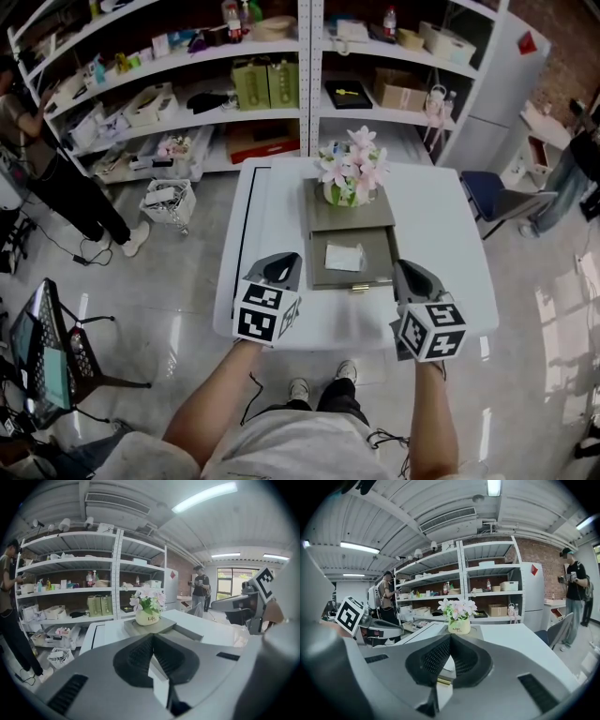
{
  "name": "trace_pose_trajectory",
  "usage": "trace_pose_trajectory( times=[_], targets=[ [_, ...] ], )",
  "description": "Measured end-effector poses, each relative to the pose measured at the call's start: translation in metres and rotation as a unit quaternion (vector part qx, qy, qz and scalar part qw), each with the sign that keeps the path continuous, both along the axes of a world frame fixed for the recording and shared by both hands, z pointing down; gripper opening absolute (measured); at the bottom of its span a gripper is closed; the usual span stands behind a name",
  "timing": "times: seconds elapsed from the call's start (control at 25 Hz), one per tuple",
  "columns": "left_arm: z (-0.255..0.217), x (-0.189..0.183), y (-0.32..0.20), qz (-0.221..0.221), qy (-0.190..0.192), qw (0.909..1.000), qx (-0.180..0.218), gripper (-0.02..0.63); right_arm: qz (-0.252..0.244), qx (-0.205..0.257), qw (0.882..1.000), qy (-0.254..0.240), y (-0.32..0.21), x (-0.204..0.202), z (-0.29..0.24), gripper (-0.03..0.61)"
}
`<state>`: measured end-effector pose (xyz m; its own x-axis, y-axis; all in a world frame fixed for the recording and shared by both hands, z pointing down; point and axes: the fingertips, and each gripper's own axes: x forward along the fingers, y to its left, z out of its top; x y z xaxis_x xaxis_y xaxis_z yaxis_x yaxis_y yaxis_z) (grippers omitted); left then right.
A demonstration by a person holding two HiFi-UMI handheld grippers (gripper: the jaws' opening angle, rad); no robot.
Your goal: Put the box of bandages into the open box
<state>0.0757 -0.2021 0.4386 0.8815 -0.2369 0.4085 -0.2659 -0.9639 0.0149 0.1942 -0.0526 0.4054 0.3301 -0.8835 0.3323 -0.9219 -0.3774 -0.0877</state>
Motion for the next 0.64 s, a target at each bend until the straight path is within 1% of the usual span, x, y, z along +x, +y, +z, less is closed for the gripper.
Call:
trace_pose_trajectory(
  times=[0.2, 0.36, 0.64],
  targets=[
    [0.004, -0.009, -0.003, 0.001, -0.003, 1.0, 0.007, 0.003, 0.004, 0.001, 1.0, 0.006, 0.001, -0.008, 0.003, 0.005],
    [0.004, -0.008, -0.001, 0.007, -0.004, 0.9999, 0.012, 0.003, 0.006, -0.002, 1.0, 0.01, 0.004, -0.01, 0.004, 0.004],
    [0.003, -0.008, 0.003, 0.018, -0.001, 0.9998, 0.006, 0.003, 0.006, -0.004, 1.0, 0.012, 0.002, -0.013, 0.001, 0.003]
  ],
)
